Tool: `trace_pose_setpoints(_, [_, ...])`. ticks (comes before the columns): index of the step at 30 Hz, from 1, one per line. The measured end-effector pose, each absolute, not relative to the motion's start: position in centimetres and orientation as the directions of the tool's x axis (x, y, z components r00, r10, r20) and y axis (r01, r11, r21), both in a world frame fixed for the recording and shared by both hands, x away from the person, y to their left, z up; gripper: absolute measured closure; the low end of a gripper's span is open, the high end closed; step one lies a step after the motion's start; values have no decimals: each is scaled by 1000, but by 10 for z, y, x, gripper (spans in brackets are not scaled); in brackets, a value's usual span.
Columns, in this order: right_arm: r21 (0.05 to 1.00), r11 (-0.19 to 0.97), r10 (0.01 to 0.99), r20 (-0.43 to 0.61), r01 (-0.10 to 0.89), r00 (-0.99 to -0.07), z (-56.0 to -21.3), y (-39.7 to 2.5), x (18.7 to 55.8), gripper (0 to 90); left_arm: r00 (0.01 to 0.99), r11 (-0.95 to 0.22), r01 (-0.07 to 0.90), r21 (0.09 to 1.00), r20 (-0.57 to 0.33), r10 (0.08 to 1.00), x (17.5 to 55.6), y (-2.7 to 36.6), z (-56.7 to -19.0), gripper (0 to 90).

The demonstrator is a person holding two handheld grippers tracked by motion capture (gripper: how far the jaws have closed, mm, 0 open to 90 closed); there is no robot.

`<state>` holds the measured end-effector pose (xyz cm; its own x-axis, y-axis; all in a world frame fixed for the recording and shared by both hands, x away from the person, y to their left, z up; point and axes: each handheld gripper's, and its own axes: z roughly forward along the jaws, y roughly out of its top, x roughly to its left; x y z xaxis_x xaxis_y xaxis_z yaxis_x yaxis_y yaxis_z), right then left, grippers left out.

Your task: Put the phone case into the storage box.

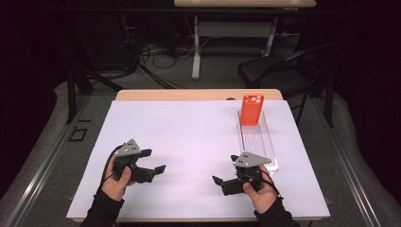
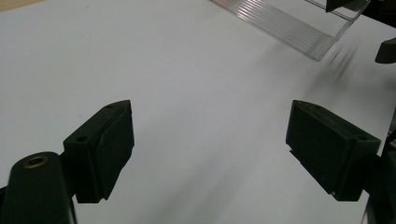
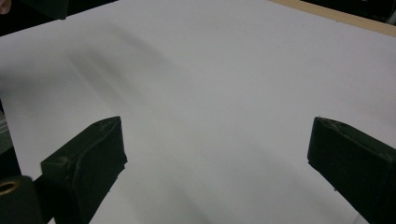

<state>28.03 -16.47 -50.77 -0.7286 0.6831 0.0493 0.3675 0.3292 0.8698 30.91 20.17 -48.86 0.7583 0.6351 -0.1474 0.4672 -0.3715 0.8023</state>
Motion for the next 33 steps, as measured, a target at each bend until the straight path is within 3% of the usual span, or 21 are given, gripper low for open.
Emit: trace_pose_setpoints(33, [879,315,665,65,358,-744,-528,-159,273,46,750,-330,449,830,-150,644,304,204,-513,156])
